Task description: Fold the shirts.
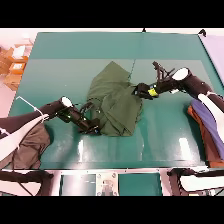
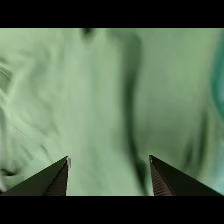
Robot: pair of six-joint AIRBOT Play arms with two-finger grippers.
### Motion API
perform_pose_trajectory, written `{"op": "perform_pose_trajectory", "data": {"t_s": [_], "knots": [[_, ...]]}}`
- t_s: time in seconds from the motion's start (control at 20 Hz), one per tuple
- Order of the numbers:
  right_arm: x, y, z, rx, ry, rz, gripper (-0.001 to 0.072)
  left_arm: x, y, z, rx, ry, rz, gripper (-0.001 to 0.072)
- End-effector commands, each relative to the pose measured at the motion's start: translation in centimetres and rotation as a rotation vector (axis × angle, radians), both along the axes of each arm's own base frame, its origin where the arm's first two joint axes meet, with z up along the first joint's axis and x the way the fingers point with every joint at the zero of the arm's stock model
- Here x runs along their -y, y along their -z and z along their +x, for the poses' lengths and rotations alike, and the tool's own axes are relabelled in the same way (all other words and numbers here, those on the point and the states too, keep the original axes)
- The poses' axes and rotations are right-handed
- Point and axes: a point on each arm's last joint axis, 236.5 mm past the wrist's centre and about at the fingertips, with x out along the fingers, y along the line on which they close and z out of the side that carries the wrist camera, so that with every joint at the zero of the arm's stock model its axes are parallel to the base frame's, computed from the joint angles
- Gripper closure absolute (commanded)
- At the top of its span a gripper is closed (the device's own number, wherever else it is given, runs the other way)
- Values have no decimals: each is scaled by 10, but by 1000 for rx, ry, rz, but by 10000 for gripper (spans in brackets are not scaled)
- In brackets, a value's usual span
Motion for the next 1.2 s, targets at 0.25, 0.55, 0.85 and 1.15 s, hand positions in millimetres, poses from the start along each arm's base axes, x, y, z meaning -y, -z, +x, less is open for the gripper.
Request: {"op": "perform_pose_trajectory", "data": {"t_s": [0.25,0.55,0.85,1.15], "knots": [[-15,31,46,-40,8,73,298,-4,0,34,137,18,69,682],[-18,12,52,4,-72,82,698,-58,-3,61,228,161,334,682],[46,-135,64,258,6,141,699,-97,-111,147,576,185,536,683],[38,-178,30,337,-43,99,698,-36,-176,139,595,83,273,681]]}}
